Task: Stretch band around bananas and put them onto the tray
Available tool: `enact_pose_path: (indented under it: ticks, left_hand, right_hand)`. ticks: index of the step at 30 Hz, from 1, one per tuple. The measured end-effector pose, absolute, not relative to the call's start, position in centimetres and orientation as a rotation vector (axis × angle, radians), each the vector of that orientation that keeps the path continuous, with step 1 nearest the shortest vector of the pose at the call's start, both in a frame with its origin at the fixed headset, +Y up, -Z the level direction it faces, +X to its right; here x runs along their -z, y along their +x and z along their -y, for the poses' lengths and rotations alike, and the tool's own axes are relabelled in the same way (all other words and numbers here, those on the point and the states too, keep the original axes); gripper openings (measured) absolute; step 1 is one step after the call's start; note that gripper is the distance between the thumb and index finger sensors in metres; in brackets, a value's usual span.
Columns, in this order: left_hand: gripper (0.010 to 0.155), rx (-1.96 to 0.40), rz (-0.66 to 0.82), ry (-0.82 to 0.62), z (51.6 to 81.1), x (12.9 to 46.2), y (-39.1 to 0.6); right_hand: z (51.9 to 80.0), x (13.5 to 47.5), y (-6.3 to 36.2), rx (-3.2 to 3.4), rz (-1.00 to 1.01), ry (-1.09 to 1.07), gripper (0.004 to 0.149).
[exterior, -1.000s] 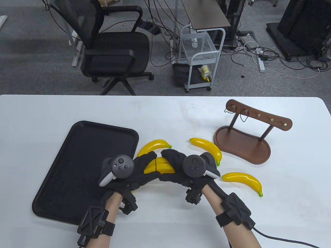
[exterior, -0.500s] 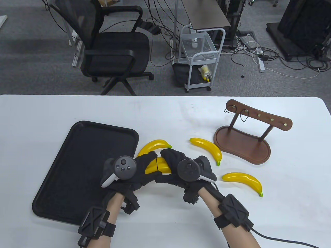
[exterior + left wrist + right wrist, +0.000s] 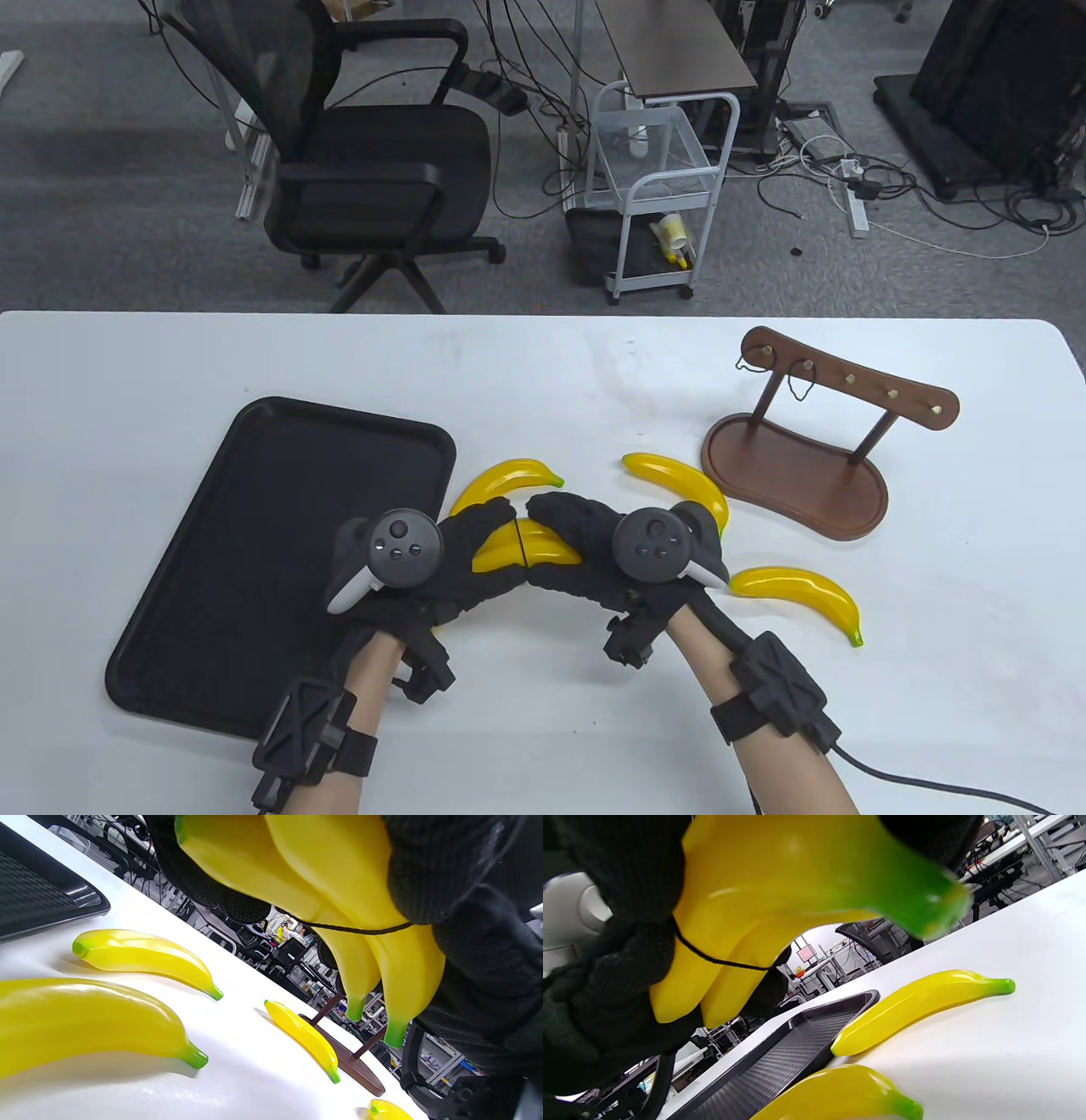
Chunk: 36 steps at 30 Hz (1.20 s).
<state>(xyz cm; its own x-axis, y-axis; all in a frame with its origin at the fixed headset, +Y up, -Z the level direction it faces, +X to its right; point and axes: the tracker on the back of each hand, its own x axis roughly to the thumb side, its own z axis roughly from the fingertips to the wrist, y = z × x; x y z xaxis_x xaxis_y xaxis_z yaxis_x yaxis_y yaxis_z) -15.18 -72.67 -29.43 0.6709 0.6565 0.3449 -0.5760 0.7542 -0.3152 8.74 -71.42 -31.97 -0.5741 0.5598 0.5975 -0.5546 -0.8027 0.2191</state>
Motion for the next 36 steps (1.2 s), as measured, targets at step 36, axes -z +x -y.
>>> enact_pose_path:
  ticks: [36]
  left_hand:
    - [0.082, -1.017, 0.398, -0.380, 73.8, 30.4, -16.8]
  right_hand:
    - [70.2, 30.3, 7.8, -2.523, 0.350, 0.977, 0.072]
